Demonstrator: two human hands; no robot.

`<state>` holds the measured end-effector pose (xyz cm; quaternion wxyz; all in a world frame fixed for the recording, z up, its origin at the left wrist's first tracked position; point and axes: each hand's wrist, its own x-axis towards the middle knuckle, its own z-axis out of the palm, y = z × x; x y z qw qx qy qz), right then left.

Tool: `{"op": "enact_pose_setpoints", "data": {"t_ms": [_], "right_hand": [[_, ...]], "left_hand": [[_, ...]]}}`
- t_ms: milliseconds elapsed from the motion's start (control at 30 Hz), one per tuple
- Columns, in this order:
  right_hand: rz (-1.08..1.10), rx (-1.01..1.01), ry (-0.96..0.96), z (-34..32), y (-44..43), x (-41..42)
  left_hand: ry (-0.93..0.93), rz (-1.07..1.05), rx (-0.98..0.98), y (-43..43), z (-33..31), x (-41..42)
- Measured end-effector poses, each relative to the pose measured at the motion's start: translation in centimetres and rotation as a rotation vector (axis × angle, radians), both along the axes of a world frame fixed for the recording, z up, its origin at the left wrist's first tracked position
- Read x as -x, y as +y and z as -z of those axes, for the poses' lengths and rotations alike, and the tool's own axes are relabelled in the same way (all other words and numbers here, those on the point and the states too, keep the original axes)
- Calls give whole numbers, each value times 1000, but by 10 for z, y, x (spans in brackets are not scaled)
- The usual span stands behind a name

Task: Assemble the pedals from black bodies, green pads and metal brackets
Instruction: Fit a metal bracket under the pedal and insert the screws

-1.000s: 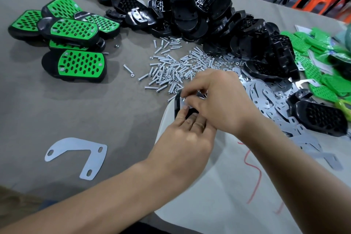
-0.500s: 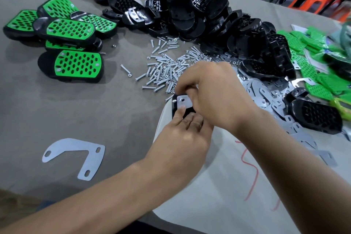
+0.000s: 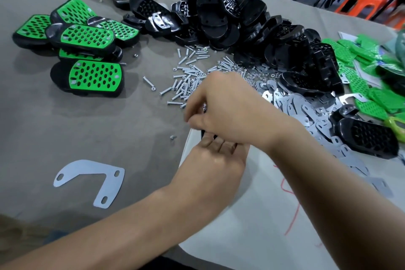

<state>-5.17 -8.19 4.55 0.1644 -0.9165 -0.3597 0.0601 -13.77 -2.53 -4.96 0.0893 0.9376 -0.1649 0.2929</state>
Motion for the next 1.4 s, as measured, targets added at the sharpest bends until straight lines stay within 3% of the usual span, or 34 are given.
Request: {"op": "enact_pose_setpoints", "data": {"t_ms": [167,333,533,700,867,1067,1400], "right_hand": [[-107,203,6,12,35,6],[-122,213,-57,21,46,2],[-82,146,-50,24,41,5],[104,-113,28,1,4,-8],[167,-52,93,-8,-30,-14],[148,-29,28,0,-33,-17],[142,-137,83,7,-36,-18]], "left_hand": [[67,49,-39,5,-16,3],[36,61,-19,5,-18,3],[25,101,-9,4,-12,2],[58,69,88,0,6,1],[126,63,21,1,10,-1],[110,64,-26,1,11,-2],[34,34,13,-4,12,-3]]}}
